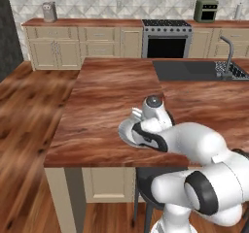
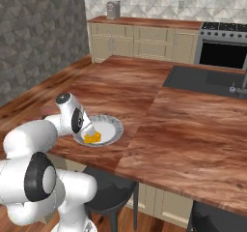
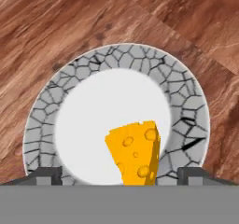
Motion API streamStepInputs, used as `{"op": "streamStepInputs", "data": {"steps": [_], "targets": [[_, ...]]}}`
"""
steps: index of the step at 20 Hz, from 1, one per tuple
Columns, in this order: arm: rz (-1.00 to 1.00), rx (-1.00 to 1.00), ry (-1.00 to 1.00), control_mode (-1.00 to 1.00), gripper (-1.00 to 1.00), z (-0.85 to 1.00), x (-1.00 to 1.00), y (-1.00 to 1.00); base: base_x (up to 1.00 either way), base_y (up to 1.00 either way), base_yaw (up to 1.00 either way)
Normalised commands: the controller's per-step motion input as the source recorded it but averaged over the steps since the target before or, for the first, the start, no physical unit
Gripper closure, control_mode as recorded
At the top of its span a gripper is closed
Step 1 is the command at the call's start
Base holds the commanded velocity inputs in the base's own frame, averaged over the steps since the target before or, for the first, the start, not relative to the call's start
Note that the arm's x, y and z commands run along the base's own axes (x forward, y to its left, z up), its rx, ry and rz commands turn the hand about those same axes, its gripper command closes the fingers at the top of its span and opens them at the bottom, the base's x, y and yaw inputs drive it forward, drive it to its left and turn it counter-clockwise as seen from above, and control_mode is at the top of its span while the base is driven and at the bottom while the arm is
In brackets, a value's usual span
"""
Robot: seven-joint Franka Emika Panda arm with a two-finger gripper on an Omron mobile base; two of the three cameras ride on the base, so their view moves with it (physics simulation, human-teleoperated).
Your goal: Take the cheese, chicken drumstick, and potato from the fridge and place them on the plate on the dining counter to create an appetizer plate.
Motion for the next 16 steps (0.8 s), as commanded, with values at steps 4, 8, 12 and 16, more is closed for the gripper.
{"op": "streamStepInputs", "data": {"steps": [4,8,12,16], "targets": [[0.0,0.16,0.0,-1.0,-1.0,1.0,-0.36,-0.05,0.0,0.0,0.0],[0.0,0.12,0.07,-1.0,-1.0,1.0,-0.04,0.0,0.0,0.0,0.0],[0.04,0.08,0.01,-1.0,-1.0,1.0,-0.67,-0.03,0.0,0.0,0.0],[0.12,0.01,0.0,-1.0,-1.0,1.0,-1.0,-0.18,0.0,0.0,0.0]]}}
